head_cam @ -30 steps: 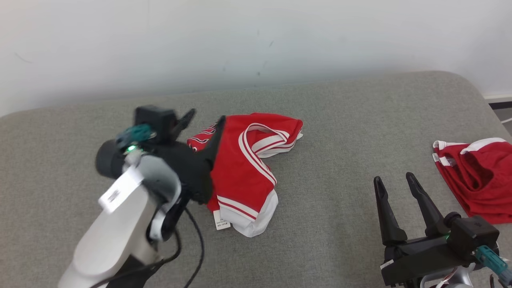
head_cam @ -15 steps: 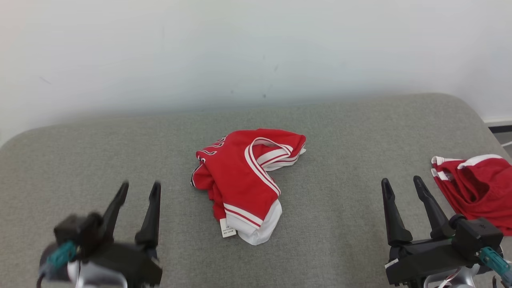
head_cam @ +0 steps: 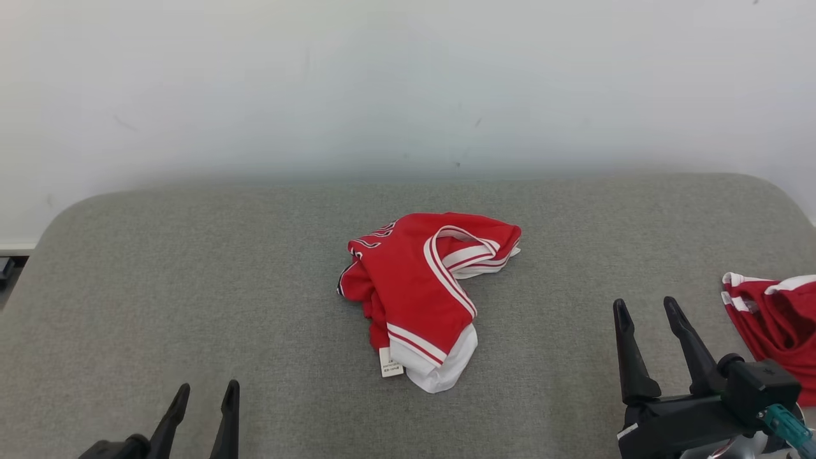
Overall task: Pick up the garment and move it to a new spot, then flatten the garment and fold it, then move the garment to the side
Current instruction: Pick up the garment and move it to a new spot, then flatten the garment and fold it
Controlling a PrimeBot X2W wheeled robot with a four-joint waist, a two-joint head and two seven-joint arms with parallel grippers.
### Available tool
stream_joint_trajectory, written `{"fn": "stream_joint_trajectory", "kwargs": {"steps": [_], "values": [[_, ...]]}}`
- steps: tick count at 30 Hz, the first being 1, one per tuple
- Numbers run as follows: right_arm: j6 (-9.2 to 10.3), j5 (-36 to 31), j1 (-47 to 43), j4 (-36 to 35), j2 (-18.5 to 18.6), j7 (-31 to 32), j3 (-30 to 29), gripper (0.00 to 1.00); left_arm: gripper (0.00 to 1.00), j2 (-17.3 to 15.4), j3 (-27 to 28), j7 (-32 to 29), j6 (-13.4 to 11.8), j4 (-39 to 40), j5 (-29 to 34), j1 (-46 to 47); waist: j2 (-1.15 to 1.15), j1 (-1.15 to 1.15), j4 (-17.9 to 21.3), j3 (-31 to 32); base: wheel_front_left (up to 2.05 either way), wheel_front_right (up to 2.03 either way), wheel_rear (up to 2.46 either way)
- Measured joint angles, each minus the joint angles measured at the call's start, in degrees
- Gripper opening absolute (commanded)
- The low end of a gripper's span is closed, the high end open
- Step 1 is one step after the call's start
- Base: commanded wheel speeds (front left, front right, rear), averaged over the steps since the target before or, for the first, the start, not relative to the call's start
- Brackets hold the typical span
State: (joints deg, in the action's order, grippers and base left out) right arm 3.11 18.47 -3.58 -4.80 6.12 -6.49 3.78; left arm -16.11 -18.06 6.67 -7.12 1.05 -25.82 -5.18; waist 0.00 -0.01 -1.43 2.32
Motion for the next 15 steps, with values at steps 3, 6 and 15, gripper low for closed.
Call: {"fn": "stream_joint_trajectory", "kwargs": {"steps": [3, 6, 15], "values": [[0.44, 0.05, -0.01, 1.10, -0.08, 0.01, -0.13, 1.00, 1.00, -0.11, 0.71, 0.01, 0.00, 0.55, 0.08, -0.80, 0.00, 0.01, -0.41, -0.17, 0.00, 0.00, 0.00], [0.70, 0.82, -0.02, 1.75, -0.41, -0.01, -0.79, 1.00, 1.00, -0.32, 1.19, 0.49, 0.00, 1.53, 0.09, -1.63, 0.00, 0.01, -0.42, -0.33, 0.00, 0.00, 0.00], [1.49, 1.19, -0.01, 3.92, -0.62, -0.59, -2.55, 1.00, 1.00, -1.14, 3.12, 0.93, 0.00, 3.44, 0.27, -2.80, 0.00, 0.02, 0.43, -1.44, 0.00, 0.00, 0.00]]}}
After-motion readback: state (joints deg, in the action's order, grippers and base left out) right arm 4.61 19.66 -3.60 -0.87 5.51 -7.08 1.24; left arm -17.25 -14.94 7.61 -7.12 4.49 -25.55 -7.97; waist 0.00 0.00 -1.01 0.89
